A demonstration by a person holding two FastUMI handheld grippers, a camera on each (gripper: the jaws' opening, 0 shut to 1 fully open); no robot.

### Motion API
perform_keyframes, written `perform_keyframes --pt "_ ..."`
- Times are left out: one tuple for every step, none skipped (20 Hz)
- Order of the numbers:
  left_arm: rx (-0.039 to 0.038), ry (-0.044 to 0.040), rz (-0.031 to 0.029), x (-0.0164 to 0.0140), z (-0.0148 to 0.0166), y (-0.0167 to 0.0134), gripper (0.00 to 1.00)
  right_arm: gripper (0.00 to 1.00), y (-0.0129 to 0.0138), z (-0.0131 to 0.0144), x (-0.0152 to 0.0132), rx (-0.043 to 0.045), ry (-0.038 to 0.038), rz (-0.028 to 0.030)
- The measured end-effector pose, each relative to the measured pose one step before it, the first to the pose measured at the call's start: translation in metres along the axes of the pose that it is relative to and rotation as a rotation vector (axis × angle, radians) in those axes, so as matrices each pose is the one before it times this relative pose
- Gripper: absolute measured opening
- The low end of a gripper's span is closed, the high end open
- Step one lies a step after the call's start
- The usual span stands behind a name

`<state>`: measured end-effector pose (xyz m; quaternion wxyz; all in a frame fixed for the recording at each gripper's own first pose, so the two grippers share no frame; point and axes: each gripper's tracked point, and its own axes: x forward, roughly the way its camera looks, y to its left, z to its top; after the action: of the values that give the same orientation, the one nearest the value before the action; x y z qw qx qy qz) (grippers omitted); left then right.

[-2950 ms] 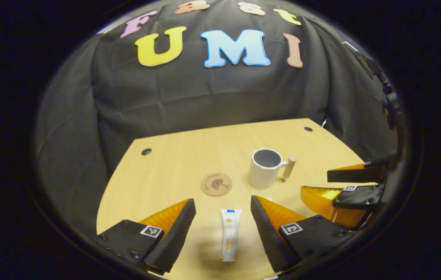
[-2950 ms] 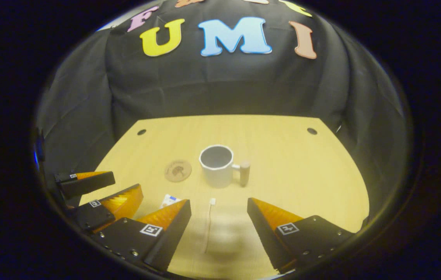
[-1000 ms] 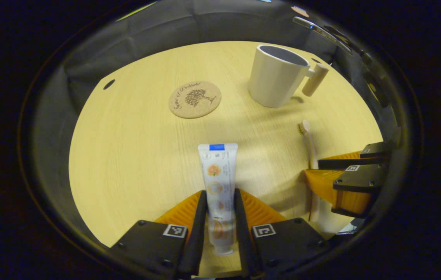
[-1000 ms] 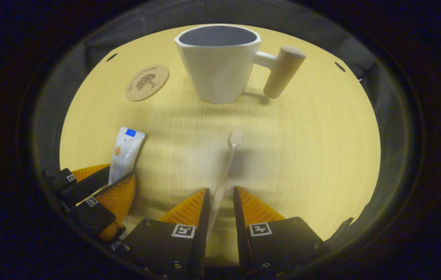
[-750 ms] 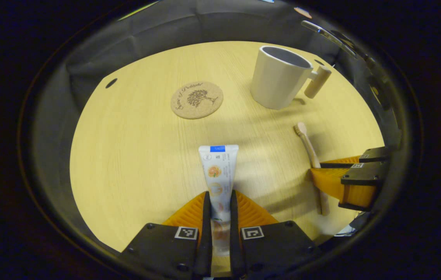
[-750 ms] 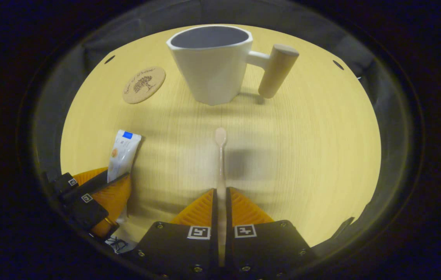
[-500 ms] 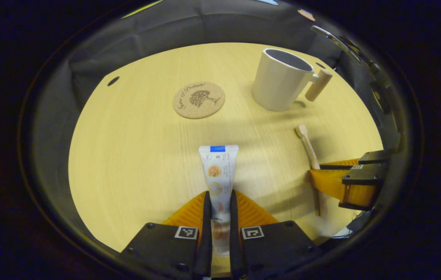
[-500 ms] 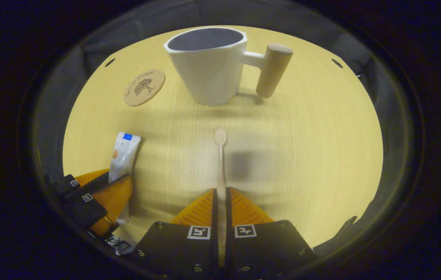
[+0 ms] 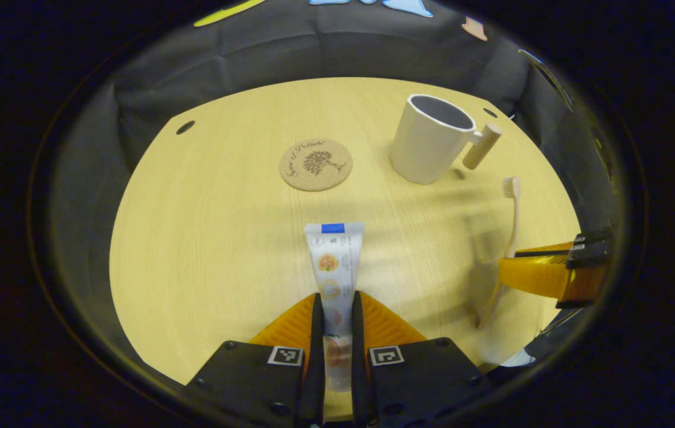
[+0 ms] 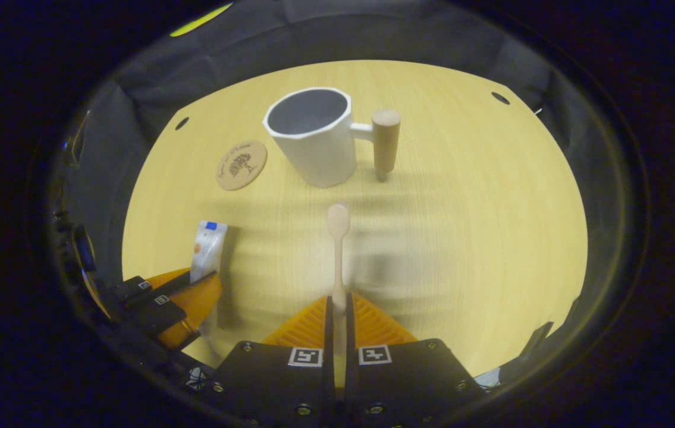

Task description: Put the toothbrush and toothpaste on the desktop into the cup, then pick up the cup and place it on the coaster on the desktop.

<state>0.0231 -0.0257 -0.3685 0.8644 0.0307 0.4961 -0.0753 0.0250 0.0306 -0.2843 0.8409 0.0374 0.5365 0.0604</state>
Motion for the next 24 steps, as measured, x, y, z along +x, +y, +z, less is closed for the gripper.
perform_keyframes --pt "-0.00394 -0.00731 0.00308 -0.00335 0.00225 0.00175 0.27 0.07 0.0006 0.00613 -0.00714 -0.00484 -0.02359 0.00901" --pt "-0.00386 -0.00715 0.00279 -0.00294 0.00142 0.00242 0.26 0.07 0.00042 0.00393 -0.00526 -0.0032 -0.02319 0.00666" --pt "-0.00479 -0.00498 0.00266 -0.0026 0.00069 0.00222 0.26 0.07 0.00193 0.00606 -0.00584 -0.00272 -0.02092 0.01119" --pt "-0.00589 -0.00435 0.00368 -0.00163 0.0003 0.00175 0.26 0.07 0.00197 0.00379 -0.0046 0.00109 -0.01965 0.00992" --pt "-0.00817 -0.00717 0.00124 -0.00146 0.00115 0.00141 0.26 0.07 0.00257 0.00633 -0.00568 0.00367 -0.01874 0.0128" --pt "-0.00932 -0.00662 -0.00034 -0.00197 0.00145 0.00169 0.26 0.07 0.00233 0.00629 -0.00457 0.00118 -0.02028 0.01128" --pt "-0.01062 -0.00591 0.00003 -0.00295 0.00079 0.00202 0.26 0.07 0.00204 0.00691 -0.00376 -0.00147 -0.01785 0.0081" --pt "-0.01078 -0.00532 -0.00097 -0.00276 0.00105 0.00222 0.26 0.07 0.00239 0.00584 -0.00394 -0.00186 -0.0169 0.0088" --pt "-0.00948 -0.005 -0.00124 -0.00331 0.00138 0.00166 0.26 0.07 0.00215 0.00764 -0.00412 0.00089 -0.02035 0.00863" --pt "-0.00735 -0.00768 0.00122 -0.00212 0.00149 0.00092 0.26 0.07 0.00346 0.00582 -0.00287 0.00386 -0.01829 0.01176" --pt "-0.00511 -0.00916 0.00193 -0.00241 0.00218 0.00159 0.26 0.07 0.00347 0.00797 -0.00406 0.00596 -0.02194 0.01177" --pt "-0.00385 -0.00449 0.0003 -0.0023 0.00149 0.001 0.26 0.07 0.00346 0.00646 -0.00263 0.00511 -0.0223 0.00989" --pt "-0.0045 -0.00531 0.00016 -0.00222 0.00154 0.0009 0.26 0.07 0.00241 0.0088 -0.00332 0.00473 -0.02226 0.00835" --pt "-0.00606 -0.00573 -0.00125 -0.00096 0.00136 0.00054 0.26 0.07 0.00243 0.00835 -0.00303 0.00726 -0.02572 0.00761" --pt "-0.00779 -0.00697 -0.00343 -0.00325 0.0024 -0.00008 0.26 0.07 0.00263 0.01127 -0.0015 0.00801 -0.02685 0.00804" --pt "-0.00599 -0.00378 -0.00452 -0.00186 0.00118 0.00009 0.26 0.07 0.00134 0.00953 -0.00037 0.00774 -0.02649 0.00529" --pt "-0.00465 -0.00646 -0.00287 -0.00263 0.00245 0.00054 0.27 0.07 0.00006 0.01058 0.0009 0.0086 -0.02372 -0.00255" --pt "-0.00246 -0.00839 -0.00319 -0.00213 0.00239 0.00036 0.27 0.07 -0.0011 0.00877 0.0023 0.00709 -0.02404 -0.0043" --pt "-0.00152 -0.00753 -0.00269 -0.00253 0.00235 0.00066 0.26 0.07 -0.00154 0.00898 0.00469 0.00634 -0.0188 -0.00893" --pt "-0.00124 -0.0084 -0.00013 -0.0057 0.0039 0.00011 0.27 0.07 -0.00223 0.00493 0.00323 0.00542 -0.01351 -0.00995" --pt "-0.00108 -0.00729 0.00099 -0.00472 0.00304 0.00134 0.26 0.07 -0.00139 0.00405 0.00405 0.00594 -0.00866 -0.00686" --pt "-0.00158 -0.00527 -0.00002 -0.00288 0.00362 0.00179 0.27 0.07 -0.00218 0.00116 0.0092 0.00385 0.00334 -0.00855" --pt "-0.00313 -0.00389 -0.00214 -0.00361 0.0028 0.00027 0.26 0.07 -0.00233 0.00121 0.00748 0.00225 0.00915 -0.00439" --pt "-0.00356 -0.00556 -0.00368 -0.00225 0.00248 0.0 0.26 0.07 -0.00149 -0.00193 0.007 0.00076 0.01121 -0.00479"
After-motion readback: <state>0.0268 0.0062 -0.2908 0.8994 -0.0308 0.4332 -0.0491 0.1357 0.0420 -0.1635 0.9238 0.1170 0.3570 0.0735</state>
